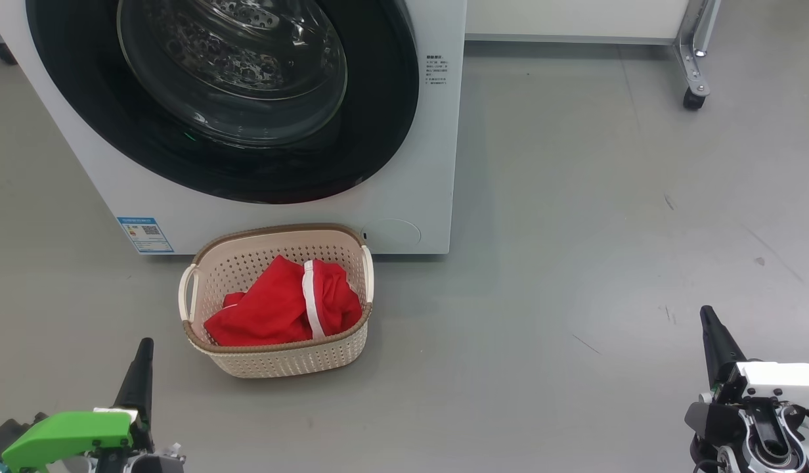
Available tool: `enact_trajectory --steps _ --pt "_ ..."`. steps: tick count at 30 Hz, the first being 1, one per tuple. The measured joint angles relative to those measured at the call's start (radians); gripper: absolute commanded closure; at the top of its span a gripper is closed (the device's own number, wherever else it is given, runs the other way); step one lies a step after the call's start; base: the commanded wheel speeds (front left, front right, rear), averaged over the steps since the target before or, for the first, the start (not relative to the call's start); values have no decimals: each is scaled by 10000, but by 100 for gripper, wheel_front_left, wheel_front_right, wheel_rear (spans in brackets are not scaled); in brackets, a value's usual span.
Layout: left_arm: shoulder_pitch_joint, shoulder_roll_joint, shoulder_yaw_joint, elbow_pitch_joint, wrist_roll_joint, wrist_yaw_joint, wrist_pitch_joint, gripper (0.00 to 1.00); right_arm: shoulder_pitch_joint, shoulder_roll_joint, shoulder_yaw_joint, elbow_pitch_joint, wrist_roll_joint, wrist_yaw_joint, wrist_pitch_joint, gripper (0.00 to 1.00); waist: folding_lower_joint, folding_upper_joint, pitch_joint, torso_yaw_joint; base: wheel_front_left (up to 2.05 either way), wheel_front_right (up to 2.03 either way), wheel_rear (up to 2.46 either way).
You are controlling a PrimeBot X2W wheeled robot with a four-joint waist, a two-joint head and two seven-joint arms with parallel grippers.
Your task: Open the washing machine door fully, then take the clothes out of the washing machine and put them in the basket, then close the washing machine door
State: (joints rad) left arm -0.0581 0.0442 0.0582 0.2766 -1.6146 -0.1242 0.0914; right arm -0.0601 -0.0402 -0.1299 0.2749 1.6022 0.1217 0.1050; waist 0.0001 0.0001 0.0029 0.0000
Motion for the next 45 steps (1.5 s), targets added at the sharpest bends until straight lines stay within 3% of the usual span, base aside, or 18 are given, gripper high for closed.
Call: enact_trajectory --steps 45 --pt "-13 0 12 -6 0 0 4 100 -1 0 -6 0 0 0 12 100 0 0 1 0 0 0 0"
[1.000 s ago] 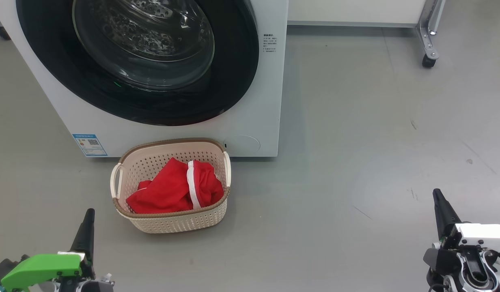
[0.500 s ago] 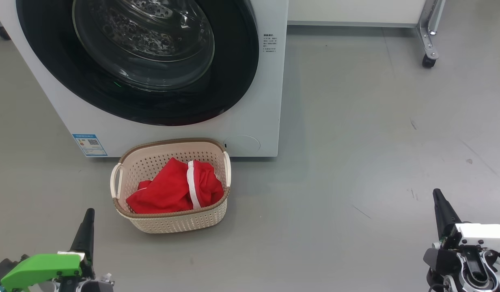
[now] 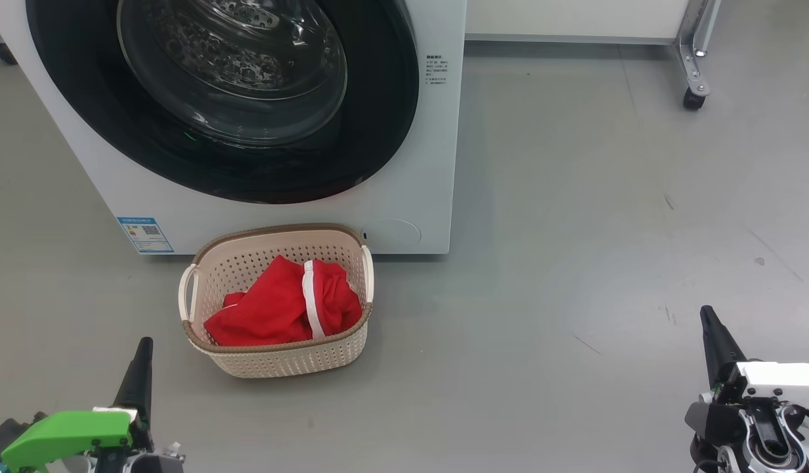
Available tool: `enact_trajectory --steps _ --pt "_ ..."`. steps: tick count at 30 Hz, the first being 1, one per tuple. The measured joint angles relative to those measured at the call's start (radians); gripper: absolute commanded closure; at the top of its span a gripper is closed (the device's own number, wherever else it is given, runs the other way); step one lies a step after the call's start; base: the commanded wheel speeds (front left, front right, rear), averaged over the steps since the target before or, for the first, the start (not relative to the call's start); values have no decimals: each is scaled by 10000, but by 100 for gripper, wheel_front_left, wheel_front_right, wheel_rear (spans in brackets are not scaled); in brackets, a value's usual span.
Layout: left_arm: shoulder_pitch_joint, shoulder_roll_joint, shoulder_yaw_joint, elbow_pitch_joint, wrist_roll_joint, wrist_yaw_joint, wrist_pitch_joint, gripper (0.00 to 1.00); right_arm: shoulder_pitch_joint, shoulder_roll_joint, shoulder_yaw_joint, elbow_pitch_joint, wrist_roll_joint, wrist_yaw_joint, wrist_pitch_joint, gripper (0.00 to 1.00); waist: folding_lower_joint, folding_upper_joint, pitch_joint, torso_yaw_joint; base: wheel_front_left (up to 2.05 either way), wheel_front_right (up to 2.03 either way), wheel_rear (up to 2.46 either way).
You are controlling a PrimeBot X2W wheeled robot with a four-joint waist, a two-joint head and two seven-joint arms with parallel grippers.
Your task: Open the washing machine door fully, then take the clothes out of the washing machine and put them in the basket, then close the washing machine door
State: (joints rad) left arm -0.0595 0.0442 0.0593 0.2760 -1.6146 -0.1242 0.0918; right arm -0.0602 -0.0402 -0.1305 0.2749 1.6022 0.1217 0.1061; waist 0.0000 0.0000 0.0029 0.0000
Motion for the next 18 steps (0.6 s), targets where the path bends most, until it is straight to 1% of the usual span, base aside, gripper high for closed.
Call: enact_trajectory --steps 18 --pt "-1 0 6 -2 0 0 10 100 0 0 -2 -2 0 0 0 100 0 0 0 0 0 0 0"
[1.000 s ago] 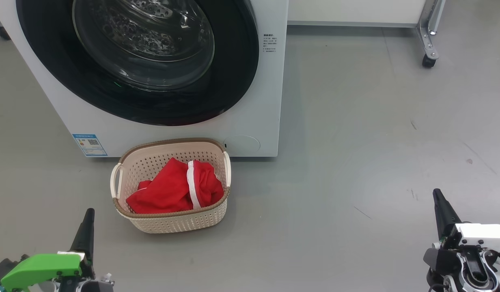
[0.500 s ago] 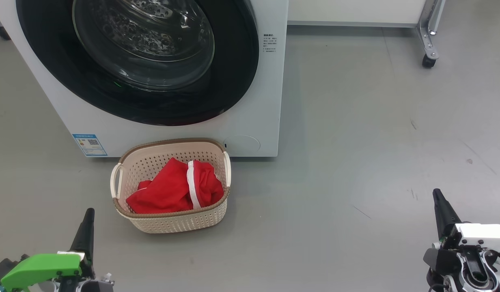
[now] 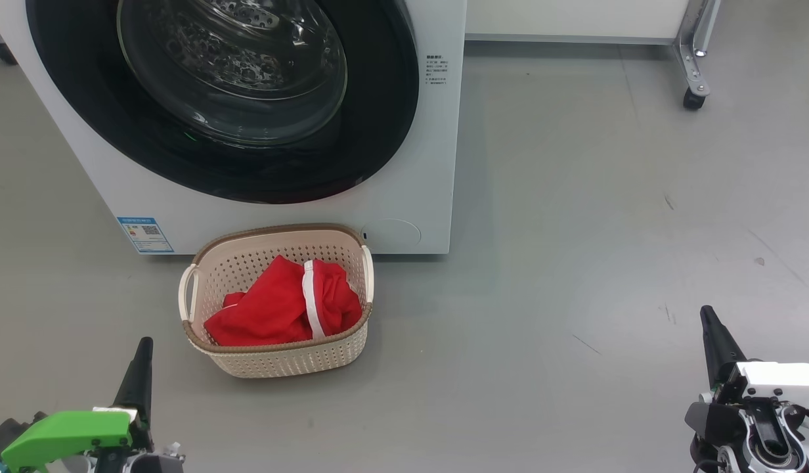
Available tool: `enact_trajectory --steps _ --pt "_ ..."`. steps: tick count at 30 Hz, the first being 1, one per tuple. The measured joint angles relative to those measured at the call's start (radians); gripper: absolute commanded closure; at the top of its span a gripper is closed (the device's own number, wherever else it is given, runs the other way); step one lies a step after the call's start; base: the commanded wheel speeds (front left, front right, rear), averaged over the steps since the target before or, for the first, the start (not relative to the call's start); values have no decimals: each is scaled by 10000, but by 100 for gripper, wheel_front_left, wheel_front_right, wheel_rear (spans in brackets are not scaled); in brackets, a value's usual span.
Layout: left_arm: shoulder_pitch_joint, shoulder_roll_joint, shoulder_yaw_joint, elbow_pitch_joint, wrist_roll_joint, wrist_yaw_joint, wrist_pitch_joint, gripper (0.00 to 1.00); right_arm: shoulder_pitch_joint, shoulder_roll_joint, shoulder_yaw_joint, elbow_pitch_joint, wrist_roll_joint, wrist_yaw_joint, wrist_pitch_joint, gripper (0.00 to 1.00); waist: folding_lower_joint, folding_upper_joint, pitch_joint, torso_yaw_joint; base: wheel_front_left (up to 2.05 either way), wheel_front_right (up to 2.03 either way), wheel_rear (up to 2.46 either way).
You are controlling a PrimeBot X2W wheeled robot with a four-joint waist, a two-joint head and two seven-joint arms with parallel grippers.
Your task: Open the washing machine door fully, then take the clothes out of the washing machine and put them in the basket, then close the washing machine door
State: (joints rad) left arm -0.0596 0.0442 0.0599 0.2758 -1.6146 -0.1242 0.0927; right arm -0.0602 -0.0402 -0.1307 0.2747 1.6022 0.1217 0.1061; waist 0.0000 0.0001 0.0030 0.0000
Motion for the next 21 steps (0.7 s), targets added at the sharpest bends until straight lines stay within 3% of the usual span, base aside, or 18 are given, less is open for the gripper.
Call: enact_trajectory --steps 21 --pt "-1 -2 6 -2 0 0 0 100 0 0 -2 0 0 0 0 100 1 0 0 0 0 0 0"
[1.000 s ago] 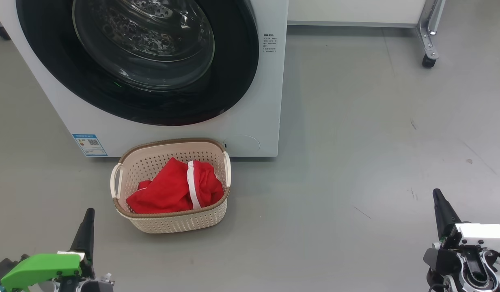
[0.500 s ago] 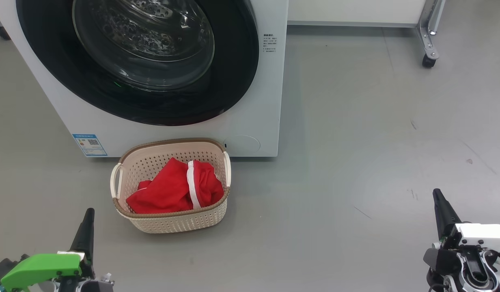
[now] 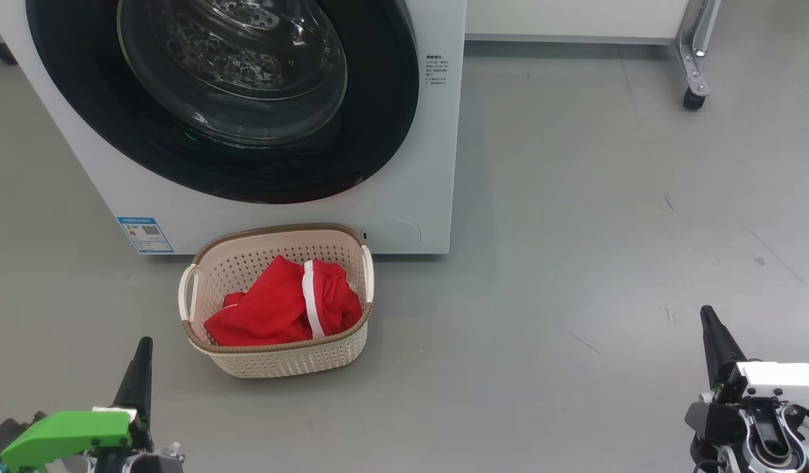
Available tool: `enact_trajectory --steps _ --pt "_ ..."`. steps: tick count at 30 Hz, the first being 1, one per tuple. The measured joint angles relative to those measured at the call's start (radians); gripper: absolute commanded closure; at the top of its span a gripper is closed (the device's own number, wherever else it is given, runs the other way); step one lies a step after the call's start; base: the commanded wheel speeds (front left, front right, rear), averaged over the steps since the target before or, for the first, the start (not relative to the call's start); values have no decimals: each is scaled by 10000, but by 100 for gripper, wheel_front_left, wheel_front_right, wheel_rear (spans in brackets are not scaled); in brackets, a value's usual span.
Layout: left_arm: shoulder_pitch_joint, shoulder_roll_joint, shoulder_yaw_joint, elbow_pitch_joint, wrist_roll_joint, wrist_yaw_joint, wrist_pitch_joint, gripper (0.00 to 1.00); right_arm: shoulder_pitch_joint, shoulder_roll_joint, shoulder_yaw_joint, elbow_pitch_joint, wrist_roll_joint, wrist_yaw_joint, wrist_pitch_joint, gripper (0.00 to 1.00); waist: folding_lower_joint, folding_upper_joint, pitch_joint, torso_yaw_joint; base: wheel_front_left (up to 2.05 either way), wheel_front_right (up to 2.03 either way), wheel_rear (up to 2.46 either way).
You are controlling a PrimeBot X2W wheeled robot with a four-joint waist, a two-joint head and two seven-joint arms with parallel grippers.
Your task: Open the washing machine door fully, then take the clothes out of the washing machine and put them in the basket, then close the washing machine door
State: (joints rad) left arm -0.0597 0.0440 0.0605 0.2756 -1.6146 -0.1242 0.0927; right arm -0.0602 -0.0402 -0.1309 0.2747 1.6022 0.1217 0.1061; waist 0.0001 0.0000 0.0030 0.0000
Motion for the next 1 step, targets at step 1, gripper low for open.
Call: enact_trajectory --steps 1 --pt "0 0 0 0 0 0 0 100 0 0 0 0 0 0 0 100 0 0 0 0 0 0 0"
